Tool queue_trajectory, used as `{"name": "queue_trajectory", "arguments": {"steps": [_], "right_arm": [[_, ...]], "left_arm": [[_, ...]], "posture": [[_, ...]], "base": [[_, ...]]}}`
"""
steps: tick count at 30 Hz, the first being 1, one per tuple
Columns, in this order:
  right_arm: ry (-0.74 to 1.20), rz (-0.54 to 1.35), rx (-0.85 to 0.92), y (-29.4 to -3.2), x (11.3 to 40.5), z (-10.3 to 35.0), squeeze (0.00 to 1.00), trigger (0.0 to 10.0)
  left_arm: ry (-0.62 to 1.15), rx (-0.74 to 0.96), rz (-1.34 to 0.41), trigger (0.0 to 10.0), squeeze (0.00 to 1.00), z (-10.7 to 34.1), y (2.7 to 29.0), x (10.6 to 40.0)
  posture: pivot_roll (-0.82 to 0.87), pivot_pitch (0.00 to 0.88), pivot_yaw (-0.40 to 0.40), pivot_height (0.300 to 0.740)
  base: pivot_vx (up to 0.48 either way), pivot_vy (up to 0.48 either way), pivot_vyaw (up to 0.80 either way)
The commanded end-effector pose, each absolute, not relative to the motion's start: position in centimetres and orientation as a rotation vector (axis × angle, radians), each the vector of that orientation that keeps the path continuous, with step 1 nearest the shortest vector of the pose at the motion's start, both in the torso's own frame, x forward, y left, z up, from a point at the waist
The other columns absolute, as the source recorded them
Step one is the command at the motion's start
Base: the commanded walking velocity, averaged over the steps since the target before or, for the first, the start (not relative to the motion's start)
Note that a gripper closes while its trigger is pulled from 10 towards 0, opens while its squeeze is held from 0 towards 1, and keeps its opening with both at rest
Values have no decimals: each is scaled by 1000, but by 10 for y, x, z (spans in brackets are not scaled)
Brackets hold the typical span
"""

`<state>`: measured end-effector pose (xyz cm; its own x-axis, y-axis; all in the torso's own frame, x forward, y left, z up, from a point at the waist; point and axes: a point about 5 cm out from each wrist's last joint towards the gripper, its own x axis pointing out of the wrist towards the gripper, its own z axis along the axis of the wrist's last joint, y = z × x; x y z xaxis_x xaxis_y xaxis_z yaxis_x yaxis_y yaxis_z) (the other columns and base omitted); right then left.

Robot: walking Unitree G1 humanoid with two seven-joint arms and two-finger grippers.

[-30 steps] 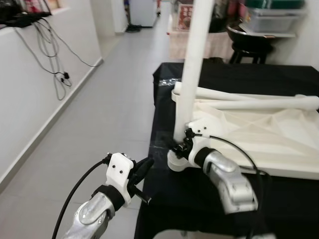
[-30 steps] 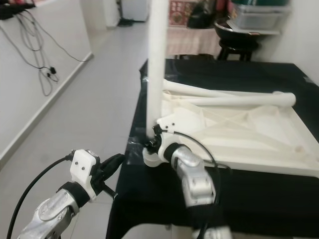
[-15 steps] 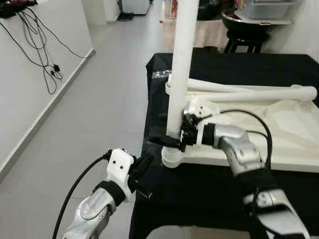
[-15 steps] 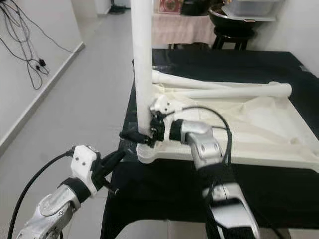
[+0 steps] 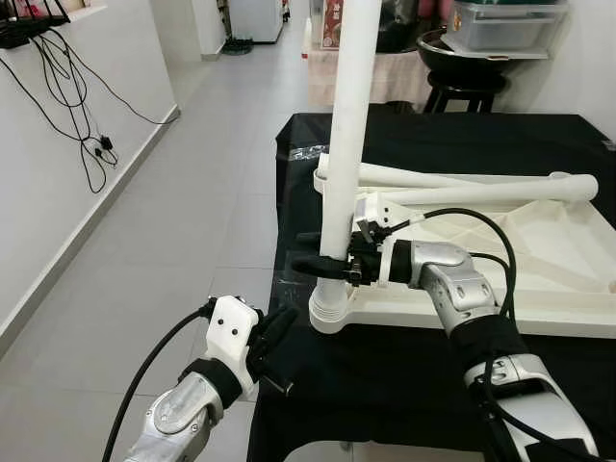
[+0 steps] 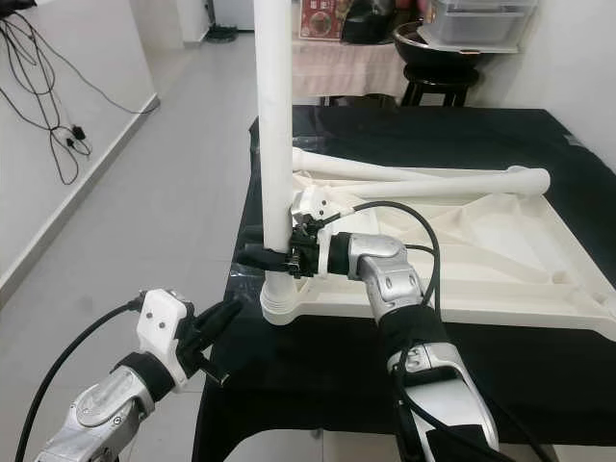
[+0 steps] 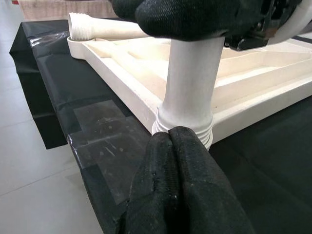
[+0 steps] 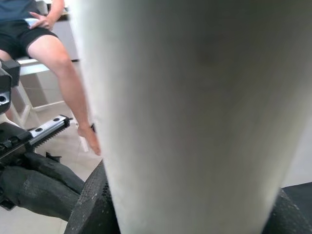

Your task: Building children table

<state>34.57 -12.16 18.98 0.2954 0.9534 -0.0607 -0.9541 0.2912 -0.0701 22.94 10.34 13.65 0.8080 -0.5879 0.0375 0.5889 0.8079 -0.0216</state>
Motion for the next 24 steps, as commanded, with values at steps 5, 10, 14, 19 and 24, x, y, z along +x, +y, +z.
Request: {"name": "queue_trajectory", "arguments": {"steps": [5, 10, 14, 19, 24], "right_arm": [[30, 1117, -95, -123, 335, 175, 0, 0], [84, 503, -49, -106, 313, 147, 0, 0], [85, 516, -60, -98, 308, 144, 0, 0], [119, 529, -57, -92, 313, 137, 0, 0], [165, 492, 45, -93, 315, 138, 0, 10000]], "left_arm": [[-13, -40, -628, 10000, 0, 134, 103, 227], [-17, -41, -623, 10000, 0, 135, 106, 228], [-17, -41, -621, 10000, 0, 135, 107, 229], [-18, -36, -611, 10000, 0, 134, 108, 231], [-22, -37, -599, 10000, 0, 134, 107, 232]], "posture": [[1, 95, -11, 740], [-18, 99, -8, 740], [-24, 85, -2, 740], [-1, 68, -10, 740], [2, 67, -17, 740]], "base": [[0, 0, 0], [0, 0, 0], [0, 0, 0], [0, 0, 0], [0, 0, 0]]}}
